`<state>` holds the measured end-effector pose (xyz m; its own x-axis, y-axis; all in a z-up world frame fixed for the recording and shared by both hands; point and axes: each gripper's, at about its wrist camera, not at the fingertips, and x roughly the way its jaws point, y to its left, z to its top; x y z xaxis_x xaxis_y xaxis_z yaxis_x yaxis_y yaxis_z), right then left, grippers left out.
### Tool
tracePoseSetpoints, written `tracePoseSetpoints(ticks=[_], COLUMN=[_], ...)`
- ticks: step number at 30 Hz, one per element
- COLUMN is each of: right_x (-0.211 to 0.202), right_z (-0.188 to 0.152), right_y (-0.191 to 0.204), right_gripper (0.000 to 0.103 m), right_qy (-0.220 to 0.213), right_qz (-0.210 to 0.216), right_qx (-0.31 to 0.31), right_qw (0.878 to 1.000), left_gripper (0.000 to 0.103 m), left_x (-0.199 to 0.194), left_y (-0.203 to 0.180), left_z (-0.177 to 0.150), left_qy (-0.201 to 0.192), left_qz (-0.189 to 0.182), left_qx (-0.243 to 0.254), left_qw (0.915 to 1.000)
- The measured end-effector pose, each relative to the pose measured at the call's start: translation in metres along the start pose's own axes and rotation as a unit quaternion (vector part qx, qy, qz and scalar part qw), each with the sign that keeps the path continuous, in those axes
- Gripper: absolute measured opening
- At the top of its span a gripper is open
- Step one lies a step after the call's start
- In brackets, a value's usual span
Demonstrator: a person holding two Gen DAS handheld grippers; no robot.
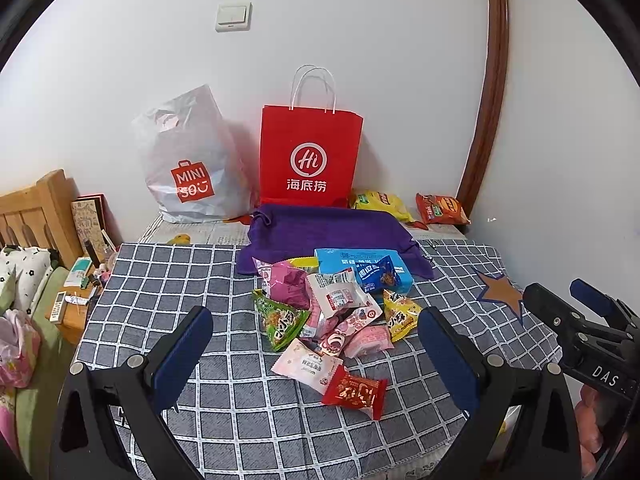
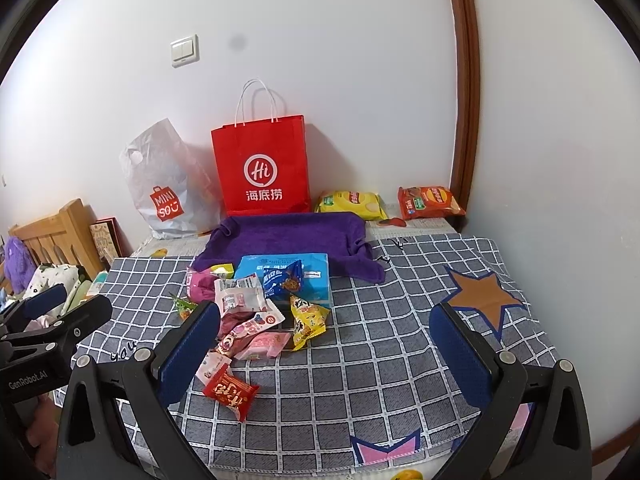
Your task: Organize snacks
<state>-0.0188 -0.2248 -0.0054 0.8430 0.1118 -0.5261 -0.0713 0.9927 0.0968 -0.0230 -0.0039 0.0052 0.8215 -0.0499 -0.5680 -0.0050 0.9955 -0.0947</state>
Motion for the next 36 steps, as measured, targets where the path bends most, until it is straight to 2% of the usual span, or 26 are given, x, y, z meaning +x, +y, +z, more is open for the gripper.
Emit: tracePoseSetpoints(ticks=[15, 24, 30, 33, 36], right_x=[-0.005, 0.006, 0.041, 0.062, 0.077], right_z=[0.002, 0.013, 0.005, -0.003, -0.013], right_y=[0.000, 0.006, 0.011, 0.007, 0.005], right_gripper=[0.103, 0.103, 0.103, 0.103, 0.103], right_qy=[-0.008, -0.010, 0.021, 0.046, 0.055], right_qz=[-0.002, -0.003, 0.017, 0.033, 0.025], right_qx=[-0.003, -0.002, -0.003, 0.007, 0.007], right_qw=[1.000, 1.000, 1.000, 0.998, 0.998], left_gripper=[0.102, 0.102, 0.103, 0.103, 0.103], left_x=[0.002, 0.014, 0.040, 0.062, 0.080], left_y=[-0.005, -0.002, 0.014, 0.021, 0.026], left_z=[-0.001, 0.004, -0.001, -0.006, -0.012], left_qy=[0.001, 0.004, 0.031, 0.063, 0.077], left_qz=[-0.014, 0.003, 0.014, 0.040, 0.058], left_qx=[0.006, 0.018, 0.007, 0.007, 0.008], left_qw=[0.9999, 0.9998, 0.9994, 0.9972, 0.9953])
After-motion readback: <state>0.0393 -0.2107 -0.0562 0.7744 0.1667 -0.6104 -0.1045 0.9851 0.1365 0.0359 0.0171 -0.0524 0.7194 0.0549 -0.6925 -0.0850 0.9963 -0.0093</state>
